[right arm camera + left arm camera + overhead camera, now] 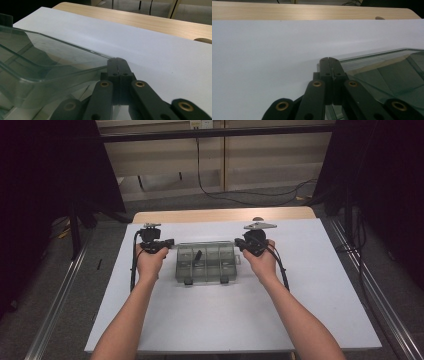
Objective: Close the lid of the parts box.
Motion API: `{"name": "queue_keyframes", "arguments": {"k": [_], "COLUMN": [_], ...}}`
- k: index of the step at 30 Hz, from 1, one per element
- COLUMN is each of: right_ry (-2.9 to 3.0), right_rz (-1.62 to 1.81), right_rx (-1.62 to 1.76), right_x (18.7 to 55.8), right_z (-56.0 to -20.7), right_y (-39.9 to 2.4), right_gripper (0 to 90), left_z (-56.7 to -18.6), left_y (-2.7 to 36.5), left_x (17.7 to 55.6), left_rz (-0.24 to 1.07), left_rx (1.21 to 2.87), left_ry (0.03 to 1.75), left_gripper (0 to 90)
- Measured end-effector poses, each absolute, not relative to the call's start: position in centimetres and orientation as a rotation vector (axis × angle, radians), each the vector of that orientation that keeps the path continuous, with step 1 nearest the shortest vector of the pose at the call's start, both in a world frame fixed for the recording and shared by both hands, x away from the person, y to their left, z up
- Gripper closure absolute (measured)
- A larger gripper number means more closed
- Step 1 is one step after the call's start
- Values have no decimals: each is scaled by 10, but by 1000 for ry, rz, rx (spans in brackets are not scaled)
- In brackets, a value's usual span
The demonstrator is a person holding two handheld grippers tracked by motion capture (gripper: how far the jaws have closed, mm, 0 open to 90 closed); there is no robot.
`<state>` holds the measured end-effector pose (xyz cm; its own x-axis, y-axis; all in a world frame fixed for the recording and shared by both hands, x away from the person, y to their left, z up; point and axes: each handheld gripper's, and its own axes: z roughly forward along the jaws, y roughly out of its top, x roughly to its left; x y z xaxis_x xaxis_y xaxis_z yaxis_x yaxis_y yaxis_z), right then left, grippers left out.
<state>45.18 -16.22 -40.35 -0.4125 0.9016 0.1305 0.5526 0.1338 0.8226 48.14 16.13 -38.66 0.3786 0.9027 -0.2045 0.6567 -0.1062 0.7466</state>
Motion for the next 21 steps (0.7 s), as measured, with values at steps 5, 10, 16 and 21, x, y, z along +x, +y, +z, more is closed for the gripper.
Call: {"name": "queue_keyframes", "arguments": {"k": [5,10,16,21], "right_ry": [2013,2018,2018,2022], "right_rz": [1198,1203,1222,1232], "right_rx": [1403,1398,1395,1399], "right_x": [449,447,444,441], "right_z": [-403,-402,-402,-402], "right_y": [-163,-163,-164,-165], "right_gripper": [900,900,900,900], "left_z": [-388,-388,-388,-389], "left_y": [162,162,164,165], "left_x": [481,480,480,478], "left_rz": [379,371,356,342], "left_rx": [1831,1818,1823,1825], "left_ry": [1360,1362,1364,1366], "left_gripper": [900,900,900,900]}}
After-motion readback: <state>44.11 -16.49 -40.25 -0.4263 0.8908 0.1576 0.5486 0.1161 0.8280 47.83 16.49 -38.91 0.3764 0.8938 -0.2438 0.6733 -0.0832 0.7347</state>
